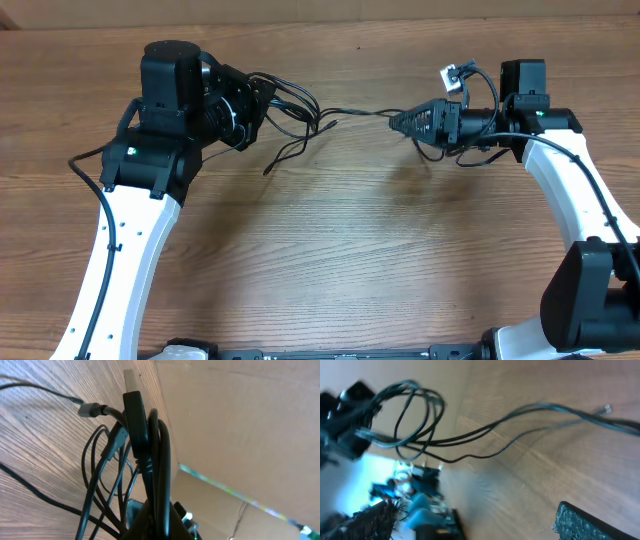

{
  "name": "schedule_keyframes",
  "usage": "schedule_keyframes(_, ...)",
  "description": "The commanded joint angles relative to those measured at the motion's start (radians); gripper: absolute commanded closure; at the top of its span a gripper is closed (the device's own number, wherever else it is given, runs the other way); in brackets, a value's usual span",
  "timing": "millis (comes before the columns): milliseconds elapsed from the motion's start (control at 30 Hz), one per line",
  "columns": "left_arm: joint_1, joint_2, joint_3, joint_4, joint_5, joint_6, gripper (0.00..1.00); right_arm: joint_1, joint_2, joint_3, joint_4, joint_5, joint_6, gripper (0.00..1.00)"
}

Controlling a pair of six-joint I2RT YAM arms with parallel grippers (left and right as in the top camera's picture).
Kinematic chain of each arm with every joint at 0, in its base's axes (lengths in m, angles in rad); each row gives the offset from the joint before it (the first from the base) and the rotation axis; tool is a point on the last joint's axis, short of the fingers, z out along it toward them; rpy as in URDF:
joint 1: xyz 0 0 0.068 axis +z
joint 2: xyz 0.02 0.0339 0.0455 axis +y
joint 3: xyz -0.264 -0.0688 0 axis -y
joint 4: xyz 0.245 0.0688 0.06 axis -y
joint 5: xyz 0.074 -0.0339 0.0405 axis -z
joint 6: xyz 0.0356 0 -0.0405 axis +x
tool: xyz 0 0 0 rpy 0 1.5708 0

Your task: Untangle cables

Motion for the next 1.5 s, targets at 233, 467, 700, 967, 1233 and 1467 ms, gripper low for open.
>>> schedule_keyframes(233, -0.006, -0.012, 0.004, 0.025, 0.04, -0.084, 0.96, 0.008, -0.017, 0.011, 0.407, 0.171, -0.122, 0.0)
schedule_keyframes(467, -0.006, -0.012, 0.004, 0.043, 0.052, -0.235, 0.96, 0.067, -0.014, 0.011, 0.426, 0.019, -0.031, 0.0)
schedule_keyframes(700, -0.005, -0.012, 0.004, 0.105, 0.061, -0.447, 0.96, 0.188, -0.013, 0.01, 0.36, -0.004, -0.235, 0.0)
schedule_keyframes(967, -0.004, -0.012, 0.004, 0.154, 0.146, -0.457, 0.96, 0.254, -0.013, 0.01, 0.419, 0.16, -0.287, 0.0)
schedule_keyframes(1233, -0.005, -0.011, 0.004, 0.154, 0.161, -0.458, 0.96, 0.312, -0.013, 0.01, 0.447, 0.184, -0.286, 0.0)
schedule_keyframes(1467, -0.002, -0.012, 0.004, 0.154, 0.157, -0.457, 0.96, 0.351, -0.013, 0.01, 0.429, 0.185, -0.285, 0.6)
